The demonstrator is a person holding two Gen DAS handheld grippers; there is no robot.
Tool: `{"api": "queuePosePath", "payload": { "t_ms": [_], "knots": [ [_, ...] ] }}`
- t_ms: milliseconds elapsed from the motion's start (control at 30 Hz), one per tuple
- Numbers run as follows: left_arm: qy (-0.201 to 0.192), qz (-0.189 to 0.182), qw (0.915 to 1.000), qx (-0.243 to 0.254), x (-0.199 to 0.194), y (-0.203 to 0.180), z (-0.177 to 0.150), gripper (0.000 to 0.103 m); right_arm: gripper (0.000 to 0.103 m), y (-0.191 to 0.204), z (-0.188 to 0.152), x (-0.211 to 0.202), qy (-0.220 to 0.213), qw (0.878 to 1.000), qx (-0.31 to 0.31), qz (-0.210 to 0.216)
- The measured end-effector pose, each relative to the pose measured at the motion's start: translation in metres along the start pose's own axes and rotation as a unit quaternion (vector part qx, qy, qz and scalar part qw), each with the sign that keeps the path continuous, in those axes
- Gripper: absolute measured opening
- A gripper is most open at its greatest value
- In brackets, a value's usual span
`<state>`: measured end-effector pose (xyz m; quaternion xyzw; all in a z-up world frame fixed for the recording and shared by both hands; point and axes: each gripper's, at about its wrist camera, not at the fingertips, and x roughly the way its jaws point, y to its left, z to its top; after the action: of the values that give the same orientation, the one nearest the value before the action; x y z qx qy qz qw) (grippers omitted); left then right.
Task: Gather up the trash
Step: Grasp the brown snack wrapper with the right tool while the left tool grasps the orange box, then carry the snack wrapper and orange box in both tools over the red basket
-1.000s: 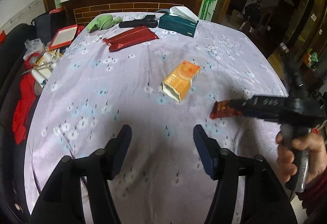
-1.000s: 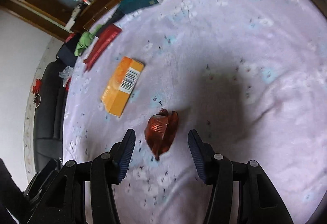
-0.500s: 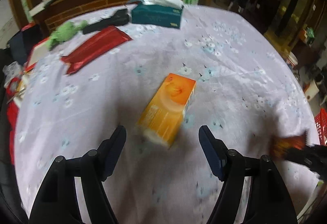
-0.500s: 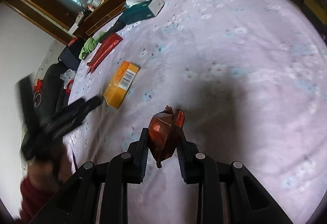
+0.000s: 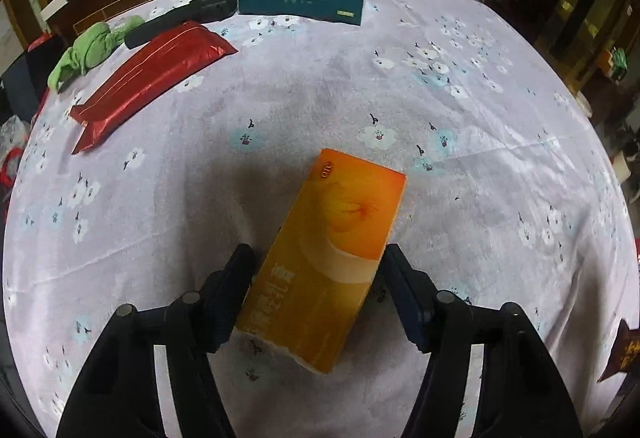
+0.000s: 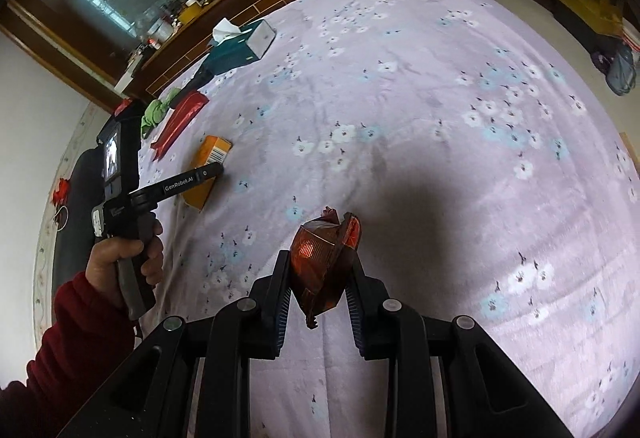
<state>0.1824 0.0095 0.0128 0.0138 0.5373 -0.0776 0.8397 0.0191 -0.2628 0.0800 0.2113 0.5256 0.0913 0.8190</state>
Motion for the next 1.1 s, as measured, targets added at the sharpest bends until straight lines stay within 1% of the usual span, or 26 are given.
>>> {"api": "queuePosePath", "payload": {
  "t_ms": [67, 100, 300, 367, 567, 633, 767, 867, 933, 1000, 1100],
  "knots": [
    [-0.002, 0.0, 1.0, -0.003, -0.003, -0.002, -0.004, 0.047, 0.027, 0.001, -0.002, -0.001, 0.0, 1.0, -0.003, -0.003],
    [-0.002, -0.003, 1.0, -0.005, -0.006, -0.003, -0.007, 0.045, 0.027, 0.002, -0.003, -0.002, -0.002, 1.0, -0.006, -0.008],
    [-0.022, -0.016, 0.9996, -0.009, -0.037, -0.018, -0.036, 0.045, 0.027, 0.009, -0.009, -0.005, -0.017, 0.999, -0.024, -0.027],
    [-0.025, -0.03, 0.9991, -0.014, -0.048, -0.025, -0.05, 0.045, 0.027, 0.01, -0.012, -0.005, -0.017, 0.999, -0.025, -0.026],
    [-0.04, -0.043, 0.9983, 0.004, -0.086, -0.072, -0.102, 0.045, 0.027, 0.01, -0.024, -0.011, -0.021, 0.998, -0.044, -0.033],
    [-0.04, -0.047, 0.998, 0.011, -0.094, -0.087, -0.118, 0.045, 0.027, 0.006, -0.031, -0.016, -0.024, 0.998, -0.049, -0.04],
    [-0.055, -0.037, 0.9974, 0.028, -0.116, -0.121, -0.151, 0.045, 0.027, -0.008, -0.046, -0.027, -0.03, 0.996, -0.06, -0.061],
    [-0.059, -0.033, 0.997, 0.037, -0.123, -0.139, -0.166, 0.045, 0.027, -0.024, -0.055, -0.037, -0.033, 0.995, -0.057, -0.074],
    [-0.062, -0.028, 0.9968, 0.043, -0.126, -0.15, -0.172, 0.045, 0.027, -0.036, -0.061, -0.044, -0.035, 0.994, -0.056, -0.083],
    [-0.056, -0.03, 0.9969, 0.047, -0.128, -0.162, -0.174, 0.045, 0.027, -0.048, -0.064, -0.052, -0.037, 0.994, -0.051, -0.088],
    [-0.065, -0.029, 0.996, 0.054, -0.136, -0.178, -0.172, 0.045, 0.027, -0.06, -0.068, -0.063, -0.042, 0.992, -0.056, -0.1]
  ]
}}
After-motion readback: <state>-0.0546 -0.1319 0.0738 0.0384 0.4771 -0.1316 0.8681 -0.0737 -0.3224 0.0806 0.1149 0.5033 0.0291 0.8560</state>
